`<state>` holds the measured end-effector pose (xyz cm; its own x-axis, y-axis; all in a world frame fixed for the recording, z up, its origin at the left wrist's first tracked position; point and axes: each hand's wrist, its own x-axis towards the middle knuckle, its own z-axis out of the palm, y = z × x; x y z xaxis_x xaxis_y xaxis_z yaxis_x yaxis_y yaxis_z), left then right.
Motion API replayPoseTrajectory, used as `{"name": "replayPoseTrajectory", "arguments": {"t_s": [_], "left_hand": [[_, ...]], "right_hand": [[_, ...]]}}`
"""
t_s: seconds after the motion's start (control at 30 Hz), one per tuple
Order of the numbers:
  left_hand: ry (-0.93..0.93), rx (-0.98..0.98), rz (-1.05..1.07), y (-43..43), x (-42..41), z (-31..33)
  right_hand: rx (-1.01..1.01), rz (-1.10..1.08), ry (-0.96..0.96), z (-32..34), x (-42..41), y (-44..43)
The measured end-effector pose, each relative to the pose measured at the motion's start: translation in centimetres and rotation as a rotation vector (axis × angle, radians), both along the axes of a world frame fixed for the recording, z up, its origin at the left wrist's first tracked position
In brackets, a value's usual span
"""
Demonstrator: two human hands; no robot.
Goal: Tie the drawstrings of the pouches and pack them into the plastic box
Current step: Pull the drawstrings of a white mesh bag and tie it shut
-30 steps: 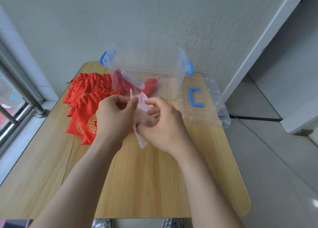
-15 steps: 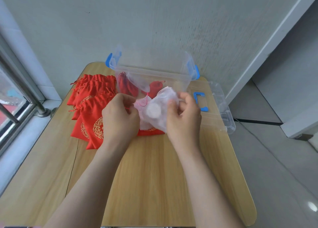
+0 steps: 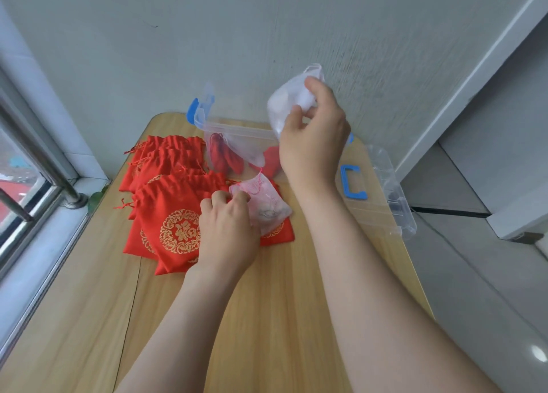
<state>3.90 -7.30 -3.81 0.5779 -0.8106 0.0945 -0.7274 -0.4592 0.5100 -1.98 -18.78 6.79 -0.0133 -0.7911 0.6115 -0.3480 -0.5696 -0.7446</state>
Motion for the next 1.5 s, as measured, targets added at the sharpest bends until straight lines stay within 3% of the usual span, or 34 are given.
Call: {"name": "replayPoseTrajectory", "arguments": {"t_s": [0.23,0.4,0.57,0.63,0.73,0.8,1.0,1.1,1.33,1.5], "left_hand": [[-0.033,0.007,-0.016,-0.5,0.0,-0.5],[0.037,-0.172,0.050,-0.4,0.0,0.3],[0.369,-0.399,0.149,0.1,0.0,2.5],[0.471,-0.423,0.194,0.2,0.1,2.8],[0.610,-0.447,0.212,0.2,-0.1,3.1],[0.728,-0.474,0.212,0.3,-0.3,3.5],[0.807,-0.513,0.144,0.4,-0.8,4.4],[0.798,-0.517,0.100,0.5,-1.1,4.4],[0.829,-0.625,0.108,0.7,-2.0,4.8],[0.734,-0.658,0.037,0.7,-2.2,5.0]], "right_hand": [[0.126,0.165,0.586,-0.1,1.5,-1.9],[0.224,0.179,0.648,-0.3,1.5,-2.4],[0.171,0.261,0.838,-0.4,1.5,-2.2],[0.105,0.268,0.776,-1.0,1.1,-1.6],[-0.126,0.062,0.583,-2.4,-0.5,-0.1],[-0.146,0.001,0.455,-3.4,-1.9,1.2],[0.498,0.042,0.164,-5.5,-5.3,4.6],[0.677,0.078,0.035,-5.6,-6.3,6.3],[0.785,0.177,-0.229,-5.4,-7.1,7.9],[0.778,0.257,-0.333,-4.9,-7.1,8.2]]}}
